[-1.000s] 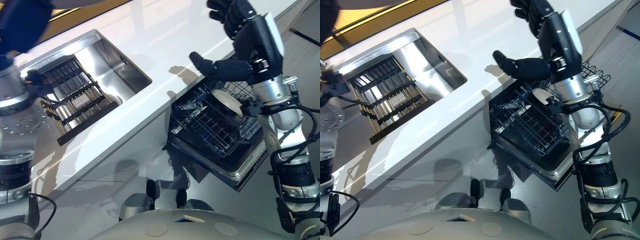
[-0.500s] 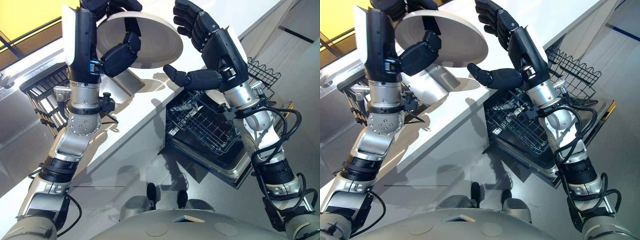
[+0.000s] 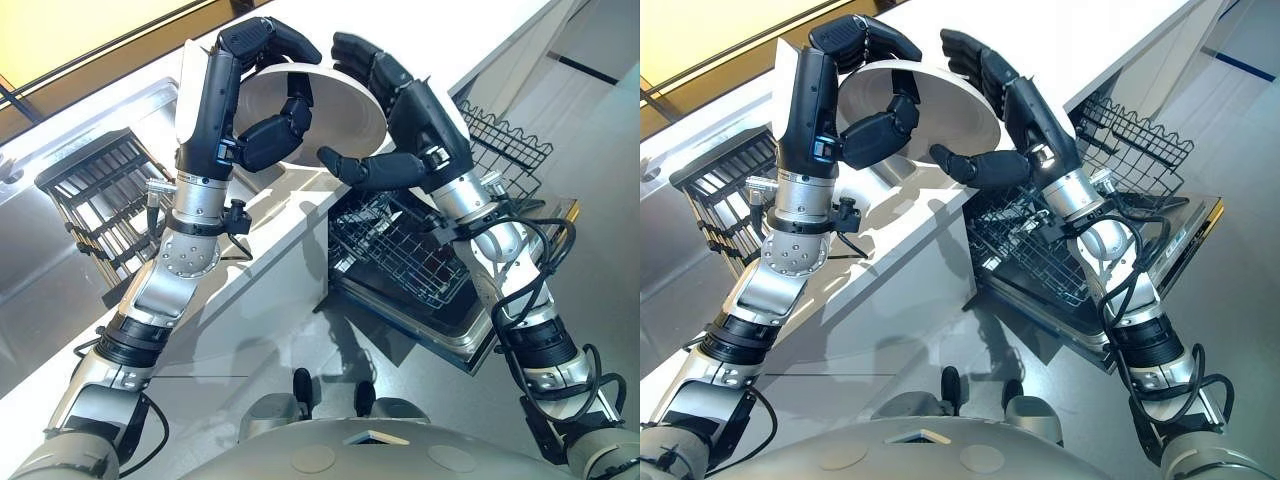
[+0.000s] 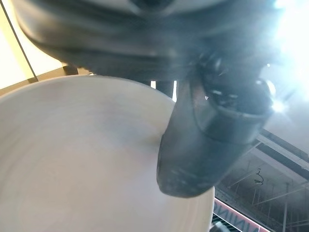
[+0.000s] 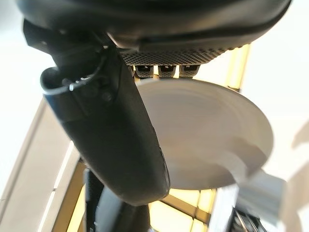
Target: Pick up plates and place into dishwasher.
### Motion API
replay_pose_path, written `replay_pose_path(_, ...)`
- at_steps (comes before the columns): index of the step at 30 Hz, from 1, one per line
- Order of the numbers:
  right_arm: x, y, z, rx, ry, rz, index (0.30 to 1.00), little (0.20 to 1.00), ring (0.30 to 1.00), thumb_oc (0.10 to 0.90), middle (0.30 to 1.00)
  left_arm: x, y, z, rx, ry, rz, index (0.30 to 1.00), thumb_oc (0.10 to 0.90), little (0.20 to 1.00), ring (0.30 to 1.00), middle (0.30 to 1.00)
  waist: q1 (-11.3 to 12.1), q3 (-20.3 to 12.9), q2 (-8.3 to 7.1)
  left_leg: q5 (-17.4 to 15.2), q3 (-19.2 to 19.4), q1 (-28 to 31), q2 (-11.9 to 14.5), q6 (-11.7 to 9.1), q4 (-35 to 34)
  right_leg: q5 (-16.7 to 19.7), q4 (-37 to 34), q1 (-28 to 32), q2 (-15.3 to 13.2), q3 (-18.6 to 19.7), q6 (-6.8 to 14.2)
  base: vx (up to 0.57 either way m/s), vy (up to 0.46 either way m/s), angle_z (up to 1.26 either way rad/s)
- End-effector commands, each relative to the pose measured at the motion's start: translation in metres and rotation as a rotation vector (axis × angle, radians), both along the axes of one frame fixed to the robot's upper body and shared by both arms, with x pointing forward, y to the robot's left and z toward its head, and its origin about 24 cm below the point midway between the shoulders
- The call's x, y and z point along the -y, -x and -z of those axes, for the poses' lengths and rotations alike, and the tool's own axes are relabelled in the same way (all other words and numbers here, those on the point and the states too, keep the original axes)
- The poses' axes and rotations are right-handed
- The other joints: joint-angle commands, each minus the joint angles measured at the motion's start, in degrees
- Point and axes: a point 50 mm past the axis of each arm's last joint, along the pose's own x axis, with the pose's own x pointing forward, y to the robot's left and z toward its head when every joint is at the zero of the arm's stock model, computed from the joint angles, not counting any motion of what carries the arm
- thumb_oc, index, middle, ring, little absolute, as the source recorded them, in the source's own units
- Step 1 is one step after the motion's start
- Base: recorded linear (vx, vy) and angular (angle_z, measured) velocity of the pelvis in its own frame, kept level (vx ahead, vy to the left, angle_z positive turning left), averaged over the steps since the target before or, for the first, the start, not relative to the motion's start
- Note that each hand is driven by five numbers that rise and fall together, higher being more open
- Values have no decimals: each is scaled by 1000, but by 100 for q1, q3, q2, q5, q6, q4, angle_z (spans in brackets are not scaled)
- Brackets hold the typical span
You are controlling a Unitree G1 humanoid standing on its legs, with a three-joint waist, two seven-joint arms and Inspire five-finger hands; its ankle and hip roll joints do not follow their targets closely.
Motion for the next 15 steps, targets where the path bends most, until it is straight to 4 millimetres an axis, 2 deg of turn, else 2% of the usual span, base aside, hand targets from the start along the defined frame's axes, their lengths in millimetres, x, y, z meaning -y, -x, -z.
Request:
replay_pose_path(1,-7,3,-33,121,-152,-78,900,900,900,800,900,8,-1,-21,103,90,91,300,100,200,300,300,42,-642,12,-795,-175,182,-34,-138,88,-916,959,-299,270,-224,158,0,0,0)
replay_pose_path(8,-11,0,-28,98,-152,-74,900,900,900,800,900,16,-1,-14,75,85,128,300,100,200,300,300,44,-623,14,-793,-176,191,-34,-136,74,-899,933,-283,262,-240,169,0,0,0)
replay_pose_path(9,-11,0,-28,99,-150,-70,735,708,735,608,735,17,-1,-13,71,87,134,300,100,200,300,300,44,-622,15,-792,-173,193,-31,-135,72,-900,935,-283,261,-242,169,0,0,0)
replay_pose_path(10,-10,0,-27,96,-155,-69,735,708,735,608,735,17,-2,-13,61,92,142,300,100,200,300,300,45,-617,18,-790,-174,193,-31,-132,69,-898,928,-280,258,-244,168,0,0,0)
replay_pose_path(11,-10,0,-27,95,-159,-67,392,307,392,207,392,18,-2,-12,51,95,151,300,100,200,300,300,48,-616,17,-790,-170,195,-29,-133,68,-895,925,-276,257,-251,171,0,0,0)
replay_pose_path(12,-9,0,-27,98,-165,-61,300,200,300,100,300,19,-2,-10,33,100,163,300,100,200,300,300,46,-613,18,-791,-170,200,-29,-131,67,-894,926,-276,256,-254,172,0,0,0)
replay_pose_path(15,-10,0,-25,97,-184,-51,300,200,300,100,300,21,-4,-4,-36,114,198,300,100,200,300,300,61,-594,22,-795,-170,199,-26,-129,70,-885,914,-271,252,-266,176,0,0,0)
